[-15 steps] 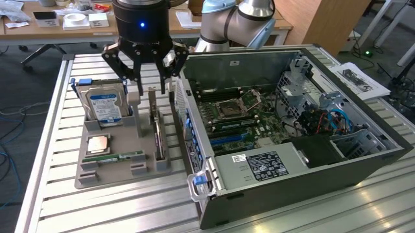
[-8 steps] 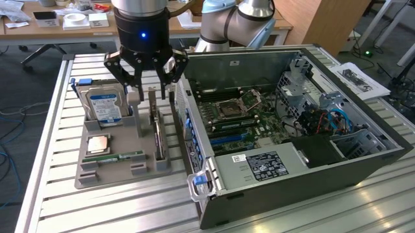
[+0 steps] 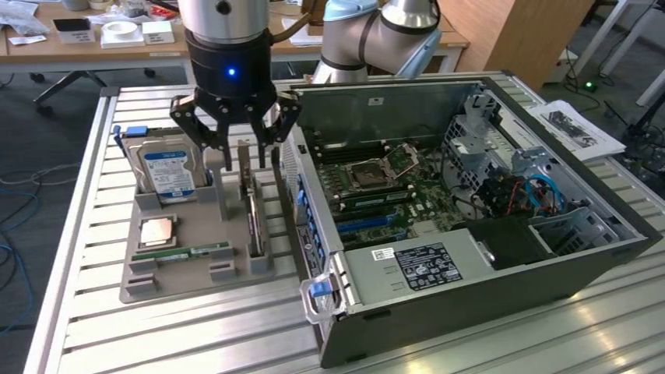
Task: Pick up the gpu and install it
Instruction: 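Pick up the gpu and move the gpu toward the slot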
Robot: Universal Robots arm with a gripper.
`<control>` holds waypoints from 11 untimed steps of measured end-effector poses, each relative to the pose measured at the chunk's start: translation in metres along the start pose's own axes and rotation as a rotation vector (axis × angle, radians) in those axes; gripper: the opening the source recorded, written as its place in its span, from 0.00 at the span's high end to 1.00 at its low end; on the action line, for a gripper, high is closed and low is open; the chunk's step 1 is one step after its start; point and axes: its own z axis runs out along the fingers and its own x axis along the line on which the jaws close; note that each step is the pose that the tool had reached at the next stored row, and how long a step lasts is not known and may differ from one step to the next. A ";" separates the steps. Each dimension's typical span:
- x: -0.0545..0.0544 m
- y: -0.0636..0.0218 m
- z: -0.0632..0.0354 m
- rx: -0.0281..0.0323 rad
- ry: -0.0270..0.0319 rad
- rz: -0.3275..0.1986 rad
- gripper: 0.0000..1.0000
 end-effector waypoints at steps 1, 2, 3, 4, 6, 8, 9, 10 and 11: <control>0.000 -0.0001 0.0018 0.0000 0.0000 0.000 0.53; 0.000 -0.0002 0.0036 0.0000 0.0000 0.000 0.53; 0.000 -0.0002 0.0054 -0.0001 -0.0001 0.000 0.53; 0.000 -0.0003 0.0073 -0.0001 -0.0001 0.000 0.53; 0.000 -0.0005 0.0109 0.0000 0.0000 0.000 0.53; 0.000 -0.0007 0.0146 -0.0001 0.0000 0.000 0.53; 0.000 -0.0008 0.0164 -0.0001 0.0000 0.000 0.53; 0.001 -0.0008 0.0182 -0.0001 0.0000 0.000 0.53; 0.001 -0.0009 0.0200 -0.0001 -0.0001 0.000 0.53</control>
